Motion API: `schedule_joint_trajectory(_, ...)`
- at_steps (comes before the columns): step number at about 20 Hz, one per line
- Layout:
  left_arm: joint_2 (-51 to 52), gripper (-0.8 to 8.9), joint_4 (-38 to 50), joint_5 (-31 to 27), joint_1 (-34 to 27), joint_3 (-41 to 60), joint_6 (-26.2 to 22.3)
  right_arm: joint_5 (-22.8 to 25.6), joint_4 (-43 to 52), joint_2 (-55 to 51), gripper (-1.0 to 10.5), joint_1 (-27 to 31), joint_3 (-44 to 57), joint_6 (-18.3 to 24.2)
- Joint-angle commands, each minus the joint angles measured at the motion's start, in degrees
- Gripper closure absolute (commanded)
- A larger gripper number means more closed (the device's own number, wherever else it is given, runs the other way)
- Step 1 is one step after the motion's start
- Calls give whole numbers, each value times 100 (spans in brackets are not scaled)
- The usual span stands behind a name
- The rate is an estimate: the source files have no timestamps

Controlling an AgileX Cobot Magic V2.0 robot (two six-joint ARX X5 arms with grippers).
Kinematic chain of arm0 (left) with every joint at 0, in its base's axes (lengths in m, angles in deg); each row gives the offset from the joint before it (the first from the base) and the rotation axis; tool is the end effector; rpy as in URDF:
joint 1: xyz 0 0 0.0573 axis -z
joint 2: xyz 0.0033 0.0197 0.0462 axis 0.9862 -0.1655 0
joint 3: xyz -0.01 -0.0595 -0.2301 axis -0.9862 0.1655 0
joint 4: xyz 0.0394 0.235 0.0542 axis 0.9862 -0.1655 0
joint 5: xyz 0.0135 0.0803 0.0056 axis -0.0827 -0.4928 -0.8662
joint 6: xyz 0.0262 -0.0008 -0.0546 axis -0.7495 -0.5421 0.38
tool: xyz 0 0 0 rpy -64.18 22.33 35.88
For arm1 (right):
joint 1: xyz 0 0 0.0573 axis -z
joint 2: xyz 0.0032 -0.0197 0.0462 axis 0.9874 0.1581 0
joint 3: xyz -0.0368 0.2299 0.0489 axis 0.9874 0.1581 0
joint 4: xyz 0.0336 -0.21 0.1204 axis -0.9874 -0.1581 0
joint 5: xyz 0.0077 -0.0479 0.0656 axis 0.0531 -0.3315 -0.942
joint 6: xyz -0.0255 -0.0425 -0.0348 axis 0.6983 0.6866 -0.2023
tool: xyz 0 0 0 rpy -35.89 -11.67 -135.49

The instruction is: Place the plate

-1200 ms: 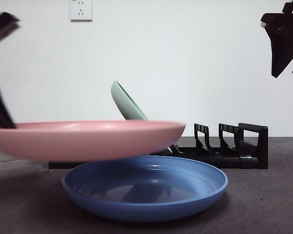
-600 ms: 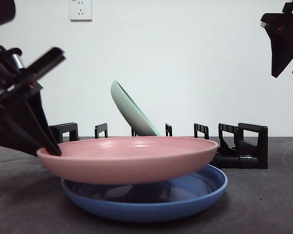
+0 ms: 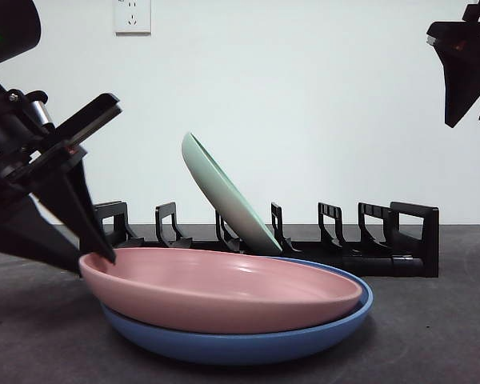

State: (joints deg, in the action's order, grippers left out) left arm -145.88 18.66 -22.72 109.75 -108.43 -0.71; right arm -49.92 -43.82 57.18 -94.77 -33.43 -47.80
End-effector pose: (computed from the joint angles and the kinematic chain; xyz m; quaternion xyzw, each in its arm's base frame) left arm 0.1970 -0.1244 0.1464 -0.2671 0.5153 -0.1880 0.7923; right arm 0.2433 0.0579 0.2703 -0.0912 0.3988 0.1001 0.9070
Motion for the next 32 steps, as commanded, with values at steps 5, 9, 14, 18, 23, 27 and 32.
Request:
schedule_joint_trajectory(5, -52, 527, 24, 201, 42, -48, 17, -9, 42, 48, 696, -24, -50, -101)
schedule_joint_trajectory(9, 304, 470, -452, 229, -85, -48, -579, -140, 20, 48, 696, -24, -50, -138)
schedule_joint_trajectory(14, 1670, 529, -555, 219, -844, -48, -1716, -796, 46, 48, 696, -72, -50, -396)
schedule_joint_trajectory(18, 2645, 541, -592, 219, -1858, -50, -2315, -1248, 232, 55, 696, -356, -50, -647)
schedule_joint_trajectory(23, 3200, 536, -1344, 219, -3016, -267, -2824, -1816, 503, 365, 696, -1003, -560, -1305)
schedule_joint_trajectory(27, 3305, 536, -1775, 219, -3309, -498, -3036, -1982, -136, 1453, 696, -1480, -2033, -1427)
schedule_joint_trajectory(32, 3355, 536, -1779, 219, -3307, -509, -3032, -2334, -1145, 3156, 696, -1775, -4138, -1517)
